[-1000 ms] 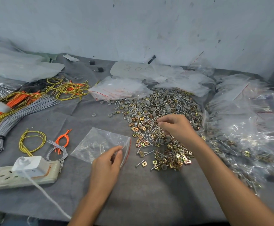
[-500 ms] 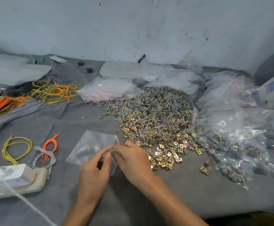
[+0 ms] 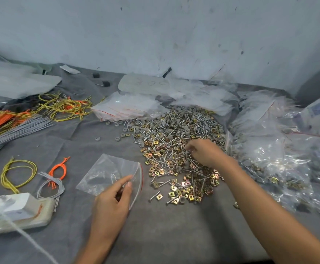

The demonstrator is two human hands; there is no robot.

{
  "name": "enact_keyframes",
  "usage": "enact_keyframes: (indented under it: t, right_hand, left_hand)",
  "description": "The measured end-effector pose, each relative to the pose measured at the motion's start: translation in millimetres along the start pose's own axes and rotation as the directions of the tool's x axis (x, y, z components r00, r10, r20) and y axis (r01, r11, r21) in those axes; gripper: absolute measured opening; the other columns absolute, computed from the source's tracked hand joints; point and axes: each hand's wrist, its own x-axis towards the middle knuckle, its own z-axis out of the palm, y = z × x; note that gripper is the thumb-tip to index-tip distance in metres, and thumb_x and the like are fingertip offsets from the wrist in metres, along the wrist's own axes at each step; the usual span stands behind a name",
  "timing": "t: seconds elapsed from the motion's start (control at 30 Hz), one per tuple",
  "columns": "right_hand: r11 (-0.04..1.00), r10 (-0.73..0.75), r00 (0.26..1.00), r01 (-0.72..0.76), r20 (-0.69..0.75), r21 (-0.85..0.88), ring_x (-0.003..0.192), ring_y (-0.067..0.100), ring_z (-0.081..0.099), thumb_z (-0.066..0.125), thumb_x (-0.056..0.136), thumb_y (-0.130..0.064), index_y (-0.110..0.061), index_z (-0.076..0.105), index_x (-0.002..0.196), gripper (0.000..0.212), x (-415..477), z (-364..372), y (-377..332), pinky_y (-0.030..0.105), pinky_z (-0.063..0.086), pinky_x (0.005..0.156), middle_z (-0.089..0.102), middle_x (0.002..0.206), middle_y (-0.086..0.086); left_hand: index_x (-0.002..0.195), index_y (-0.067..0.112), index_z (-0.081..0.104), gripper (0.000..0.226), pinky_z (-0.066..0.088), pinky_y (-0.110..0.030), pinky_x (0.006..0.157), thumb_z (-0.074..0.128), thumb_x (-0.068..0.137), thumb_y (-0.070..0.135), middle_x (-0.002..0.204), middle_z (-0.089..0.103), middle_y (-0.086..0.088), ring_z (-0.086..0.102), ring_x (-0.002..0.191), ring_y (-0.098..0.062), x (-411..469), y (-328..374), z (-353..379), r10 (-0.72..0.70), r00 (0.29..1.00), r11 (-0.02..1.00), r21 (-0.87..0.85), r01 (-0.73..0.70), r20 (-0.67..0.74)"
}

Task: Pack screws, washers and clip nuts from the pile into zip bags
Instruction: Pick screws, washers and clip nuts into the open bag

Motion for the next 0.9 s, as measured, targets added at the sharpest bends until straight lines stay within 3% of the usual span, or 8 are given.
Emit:
enact_keyframes:
  t: [0.17, 0.27, 0.43, 0.57, 0.7, 0.83, 0.9]
  right_hand:
    - [0.999, -0.027, 0.999, 0.027, 0.017, -0.038, 0.08, 0.014, 0.064, 0.056, 0.099, -0.018, -0.025, 0.061, 0.096, 0.009, 5, 3, 2, 0.043, 0.06, 0.078, 0.066, 0.092, -0.006]
    - [0.999, -0.032, 0.999, 0.032, 0.003, -0.032, 0.074, 0.017, 0.064, 0.052, 0.101, -0.019, -0.024, 0.058, 0.091, 0.013, 4, 6, 4, 0.043, 0.06, 0.073, 0.065, 0.085, -0.004]
    - [0.999, -0.026, 0.997, 0.028, -0.077, 0.025, 0.071, 0.014, 0.059, 0.047, 0.103, -0.017, -0.023, 0.055, 0.088, 0.017, -3, 2, 7, 0.031, 0.05, 0.062, 0.063, 0.083, -0.003]
    - [0.992, -0.037, 0.991, 0.052, -0.126, 0.117, 0.077, 0.01, 0.059, 0.047, 0.104, -0.022, -0.024, 0.058, 0.092, 0.016, -18, -9, -2, 0.026, 0.048, 0.065, 0.062, 0.089, -0.008]
    - [0.953, -0.164, 0.981, 0.184, -0.1, 0.239, 0.074, -0.003, 0.058, 0.052, 0.103, -0.031, -0.032, 0.062, 0.096, 0.012, -55, -11, -40, 0.016, 0.042, 0.06, 0.062, 0.088, -0.017]
    - [0.842, -0.317, 0.941, 0.338, -0.121, 0.42, 0.074, -0.002, 0.057, 0.059, 0.1, -0.028, -0.03, 0.068, 0.092, 0.013, -88, 7, -88, 0.018, 0.045, 0.067, 0.063, 0.08, -0.018]
    - [0.778, -0.294, 0.943, 0.33, -0.154, 0.535, 0.069, -0.003, 0.057, 0.062, 0.098, -0.025, -0.024, 0.073, 0.094, 0.011, -94, 22, -106, 0.016, 0.041, 0.065, 0.063, 0.07, -0.021]
  left_hand:
    - [0.102, 0.045, 0.072, 0.025, 0.046, -0.007, 0.068, 0.068, 0.092, 0.022, 0.087, 0.071, 0.029, 0.067, 0.078, 0.002, 0, 2, -1, 0.01, 1.0, 1.0, -0.004, -0.01, 0.014]
    - [0.103, 0.041, 0.074, 0.023, 0.045, -0.006, 0.067, 0.068, 0.093, 0.021, 0.086, 0.071, 0.029, 0.066, 0.076, 0.002, 0, 1, -1, 0.009, 1.0, 1.0, -0.001, -0.009, 0.014]
    - [0.102, 0.041, 0.075, 0.022, 0.044, -0.006, 0.067, 0.068, 0.093, 0.022, 0.084, 0.071, 0.028, 0.065, 0.074, 0.003, 0, 0, 0, 0.002, 1.0, 1.0, 0.005, -0.002, 0.011]
    - [0.098, 0.052, 0.07, 0.03, 0.044, -0.007, 0.065, 0.068, 0.093, 0.022, 0.081, 0.071, 0.025, 0.064, 0.071, 0.002, 1, -1, 0, 0.014, 1.0, 1.0, 0.002, -0.014, 0.015]
    - [0.097, 0.052, 0.069, 0.031, 0.045, -0.008, 0.066, 0.068, 0.095, 0.022, 0.082, 0.071, 0.024, 0.064, 0.071, 0.001, 1, -1, 0, 0.029, 0.999, 1.0, -0.005, -0.029, 0.016]
    - [0.098, 0.051, 0.068, 0.019, 0.046, -0.01, 0.064, 0.061, 0.091, 0.036, 0.078, 0.07, 0.02, 0.061, 0.066, 0.002, 1, 2, 0, 0.045, 0.999, 0.999, -0.023, -0.044, 0.007]
    - [0.1, 0.049, 0.069, 0.018, 0.044, -0.011, 0.06, 0.059, 0.091, 0.036, 0.071, 0.066, 0.018, 0.056, 0.06, 0.002, 1, 2, -1, 0.06, 0.998, 0.998, -0.019, -0.06, 0.011]
